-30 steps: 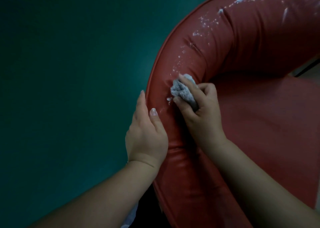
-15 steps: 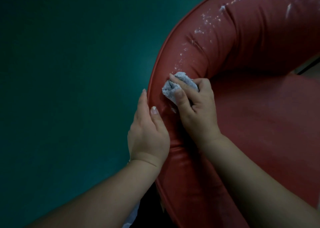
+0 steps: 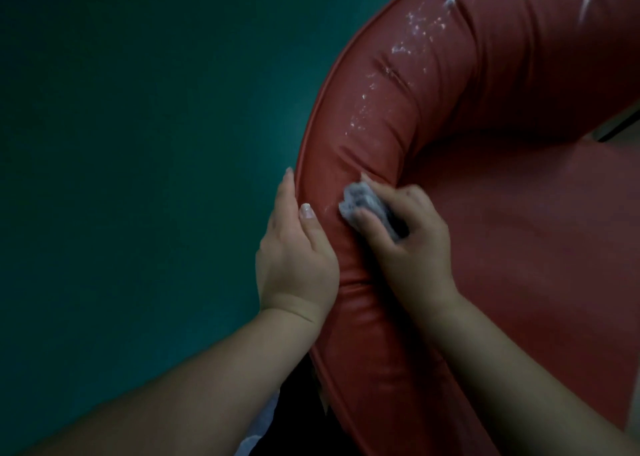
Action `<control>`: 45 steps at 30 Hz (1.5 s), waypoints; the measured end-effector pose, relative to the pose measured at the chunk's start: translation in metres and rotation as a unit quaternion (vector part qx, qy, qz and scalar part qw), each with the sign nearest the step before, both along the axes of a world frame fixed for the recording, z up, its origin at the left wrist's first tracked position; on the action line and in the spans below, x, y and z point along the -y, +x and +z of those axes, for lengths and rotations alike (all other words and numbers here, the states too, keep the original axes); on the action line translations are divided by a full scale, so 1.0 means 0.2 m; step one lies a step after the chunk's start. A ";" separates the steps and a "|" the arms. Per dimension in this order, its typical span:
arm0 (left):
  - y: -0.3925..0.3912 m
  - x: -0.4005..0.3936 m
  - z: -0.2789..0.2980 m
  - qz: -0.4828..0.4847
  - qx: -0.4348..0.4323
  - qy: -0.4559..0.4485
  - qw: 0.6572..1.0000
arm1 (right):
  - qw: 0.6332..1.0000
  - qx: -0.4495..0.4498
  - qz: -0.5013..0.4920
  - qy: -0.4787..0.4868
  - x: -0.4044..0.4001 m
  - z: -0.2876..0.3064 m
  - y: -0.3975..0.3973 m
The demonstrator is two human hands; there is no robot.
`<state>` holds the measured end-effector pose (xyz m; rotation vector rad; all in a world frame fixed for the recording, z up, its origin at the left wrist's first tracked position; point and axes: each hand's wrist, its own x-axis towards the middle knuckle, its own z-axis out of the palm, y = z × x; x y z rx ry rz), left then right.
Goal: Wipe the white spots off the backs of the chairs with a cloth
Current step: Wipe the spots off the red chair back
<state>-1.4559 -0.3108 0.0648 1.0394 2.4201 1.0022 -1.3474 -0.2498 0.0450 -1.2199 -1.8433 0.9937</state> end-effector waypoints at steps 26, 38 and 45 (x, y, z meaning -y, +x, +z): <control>-0.01 0.02 -0.03 0.053 0.040 0.079 0.995 | 0.996 0.024 0.066 0.056 0.08 0.01 0.06; 0.00 0.01 -0.03 0.060 0.035 0.076 0.995 | 1.000 -0.010 -0.007 -0.023 0.10 -0.02 0.14; -0.01 0.01 -0.03 0.063 0.039 0.074 0.995 | 0.997 -0.024 0.052 0.044 0.07 0.00 0.02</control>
